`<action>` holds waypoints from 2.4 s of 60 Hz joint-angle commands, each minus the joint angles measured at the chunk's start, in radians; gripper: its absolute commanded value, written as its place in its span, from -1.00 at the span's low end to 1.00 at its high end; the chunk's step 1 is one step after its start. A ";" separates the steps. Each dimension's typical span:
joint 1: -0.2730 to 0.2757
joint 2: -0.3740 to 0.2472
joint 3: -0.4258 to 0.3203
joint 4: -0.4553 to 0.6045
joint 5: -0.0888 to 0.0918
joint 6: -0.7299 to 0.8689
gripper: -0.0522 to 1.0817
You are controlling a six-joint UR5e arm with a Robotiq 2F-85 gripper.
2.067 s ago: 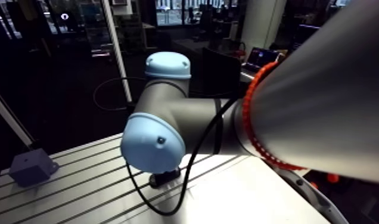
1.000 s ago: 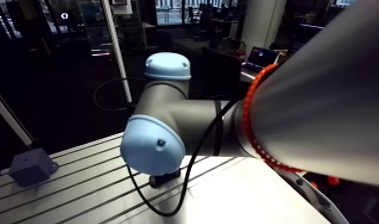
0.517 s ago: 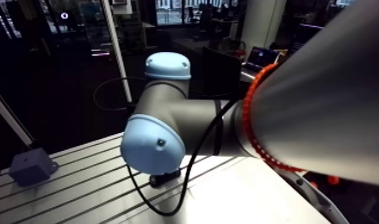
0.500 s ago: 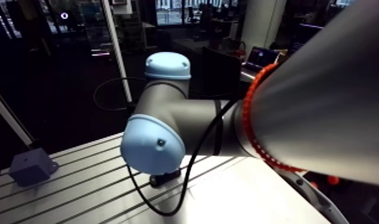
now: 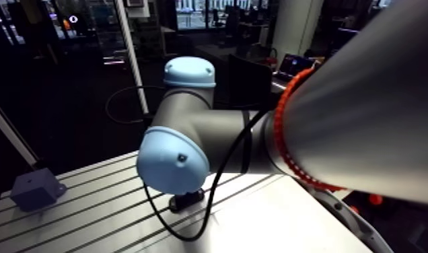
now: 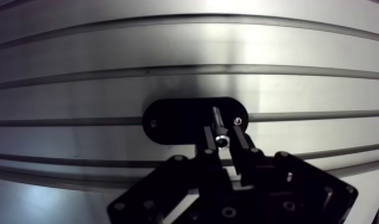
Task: Pick up the M10 bolt and insert it into the hole until fully seated.
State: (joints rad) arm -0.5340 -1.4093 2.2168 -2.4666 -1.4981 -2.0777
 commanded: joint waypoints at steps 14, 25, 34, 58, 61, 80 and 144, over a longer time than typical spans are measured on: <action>0.011 -0.026 -0.034 0.017 0.008 0.001 0.65; 0.014 -0.049 -0.059 0.040 0.013 0.006 0.83; 0.020 -0.061 -0.078 0.077 0.016 0.007 0.94; 0.074 -0.075 -0.243 0.301 0.005 0.111 0.99; 0.085 -0.075 -0.280 0.347 0.005 0.127 0.99; 0.176 -0.041 -0.475 0.577 0.002 0.221 0.99; 0.528 0.296 -1.017 0.908 -0.087 0.333 0.99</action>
State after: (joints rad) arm -0.0735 -1.2008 1.3214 -1.6252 -1.5856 -1.7591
